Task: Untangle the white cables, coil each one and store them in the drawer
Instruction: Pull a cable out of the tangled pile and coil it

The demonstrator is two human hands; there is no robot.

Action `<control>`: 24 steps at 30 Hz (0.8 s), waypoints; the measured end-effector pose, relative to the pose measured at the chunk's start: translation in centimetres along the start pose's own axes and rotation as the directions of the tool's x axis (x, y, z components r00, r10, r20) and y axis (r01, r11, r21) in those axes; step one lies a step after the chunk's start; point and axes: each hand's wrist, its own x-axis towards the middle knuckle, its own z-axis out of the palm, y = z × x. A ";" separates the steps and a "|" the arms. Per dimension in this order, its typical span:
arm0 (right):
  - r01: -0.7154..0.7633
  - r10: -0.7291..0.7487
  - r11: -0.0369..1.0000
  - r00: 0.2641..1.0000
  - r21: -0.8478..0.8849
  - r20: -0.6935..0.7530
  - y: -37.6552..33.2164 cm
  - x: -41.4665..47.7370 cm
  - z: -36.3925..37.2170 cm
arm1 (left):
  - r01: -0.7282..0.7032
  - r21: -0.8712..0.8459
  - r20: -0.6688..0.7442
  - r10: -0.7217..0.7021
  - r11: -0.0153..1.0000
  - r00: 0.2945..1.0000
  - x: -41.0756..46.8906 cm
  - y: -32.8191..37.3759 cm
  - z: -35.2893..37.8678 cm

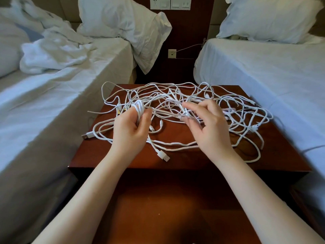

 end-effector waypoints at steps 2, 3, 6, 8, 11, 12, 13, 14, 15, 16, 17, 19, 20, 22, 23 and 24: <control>-0.021 0.021 1.000 1.000 0.023 -0.004 -0.1 0.0 0.0 | 0.009 0.053 -0.058 -0.006 0.999 0.998 0.1 -0.5 0.1; -0.036 0.036 0.999 0.999 0.034 -0.017 -0.2 0.0 0.0 | 0.009 0.077 -0.082 -0.002 0.997 0.997 0.1 -0.8 0.2; -0.007 0.010 0.999 0.997 0.045 -0.072 -0.5 -0.1 0.2 | -0.006 0.113 -0.121 0.020 0.994 0.992 0.2 -1.2 0.5; 0.011 -0.006 0.998 0.997 0.060 -0.080 -0.4 -0.2 0.4 | -0.006 0.136 -0.132 0.024 0.991 0.991 0.1 -1.3 0.7; 0.002 0.006 0.998 0.993 0.066 -0.119 -0.1 -0.1 0.3 | -0.024 0.141 -0.149 0.045 0.990 0.988 0.1 -1.5 0.7; -0.031 0.041 0.997 0.988 0.075 -0.146 -0.1 0.0 0.3 | -0.017 0.144 -0.175 0.042 0.989 0.984 0.2 -1.6 0.6; -0.071 0.085 0.994 0.980 0.081 -0.178 0.0 0.1 0.2 | -0.007 0.150 -0.206 0.038 0.989 0.978 0.3 -1.8 0.5; -0.110 0.123 0.991 0.970 0.070 -0.210 0.1 0.2 0.1 | 0.003 0.155 -0.233 0.034 0.988 0.972 0.4 -2.0 0.4; -0.141 0.146 0.989 0.961 0.040 -0.233 0.4 0.2 0.0 | 0.014 0.158 -0.255 0.027 0.987 0.967 0.5 -2.2 0.2; -0.163 0.157 0.987 0.957 -0.007 -0.242 0.8 0.1 0.0 | 0.038 0.156 -0.279 0.007 0.987 0.960 0.5 -2.5 0.0; -0.189 0.171 0.980 0.957 -0.056 -0.235 1.4 -0.1 0.0 | 0.077 0.152 -0.309 -0.027 0.985 0.951 0.7 -2.8 -0.4; -0.263 0.242 0.957 0.957 -0.127 -0.159 2.8 -0.4 -0.2 | 0.180 0.162 -0.379 -0.107 0.970 0.919 1.1 -3.6 -1.3; -0.303 0.290 0.941 0.952 -0.151 -0.101 3.5 -0.5 -0.4 | 0.213 0.181 -0.398 -0.126 0.960 0.909 1.2 -3.9 -1.6; -0.368 0.370 0.912 0.929 -0.181 -0.021 4.0 -0.8 -0.8 | 0.222 0.213 -0.384 -0.128 0.951 0.914 1.3 -4.4 -1.9; -0.392 0.397 0.903 0.918 -0.177 -0.006 3.9 -0.8 -0.8 | 0.209 0.219 -0.366 -0.119 0.953 0.923 1.2 -4.4 -1.7; -0.408 0.412 0.899 0.911 -0.158 -0.005 3.4 -0.7 -0.8 | 0.193 0.221 -0.349 -0.108 0.956 0.931 1.2 -4.2 -1.5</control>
